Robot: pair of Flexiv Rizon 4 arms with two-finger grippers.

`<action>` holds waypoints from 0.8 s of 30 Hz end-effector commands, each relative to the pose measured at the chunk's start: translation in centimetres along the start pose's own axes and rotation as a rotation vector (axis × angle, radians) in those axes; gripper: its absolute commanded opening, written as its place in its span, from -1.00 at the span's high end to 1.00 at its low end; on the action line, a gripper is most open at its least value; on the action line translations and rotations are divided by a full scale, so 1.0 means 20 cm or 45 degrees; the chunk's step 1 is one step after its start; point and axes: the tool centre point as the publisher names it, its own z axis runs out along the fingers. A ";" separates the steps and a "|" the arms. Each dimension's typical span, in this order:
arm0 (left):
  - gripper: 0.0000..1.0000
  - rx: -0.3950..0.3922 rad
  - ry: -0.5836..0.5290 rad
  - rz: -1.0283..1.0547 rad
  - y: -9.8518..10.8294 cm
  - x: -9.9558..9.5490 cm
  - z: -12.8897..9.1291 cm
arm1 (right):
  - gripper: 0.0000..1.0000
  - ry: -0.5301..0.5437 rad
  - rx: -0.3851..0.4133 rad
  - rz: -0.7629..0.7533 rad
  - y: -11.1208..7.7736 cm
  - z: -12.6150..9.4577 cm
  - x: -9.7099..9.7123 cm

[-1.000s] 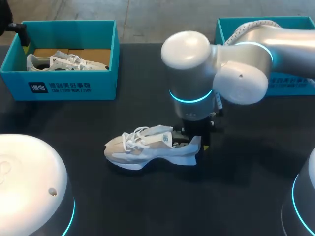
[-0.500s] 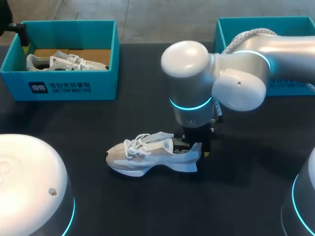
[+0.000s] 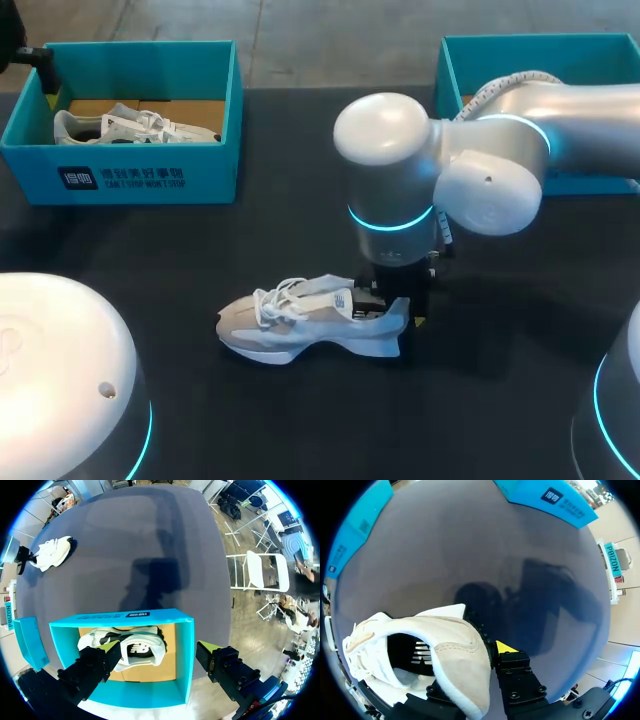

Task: Take the shoe out of the shoebox, open the shoe tongue, remove and reinsert the insole, then place the shoe into the shoebox

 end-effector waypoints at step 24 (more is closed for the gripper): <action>-1.00 -0.003 0.002 0.000 -0.01 0.00 0.00 | -1.00 0.008 -0.039 0.031 -0.03 -0.11 0.05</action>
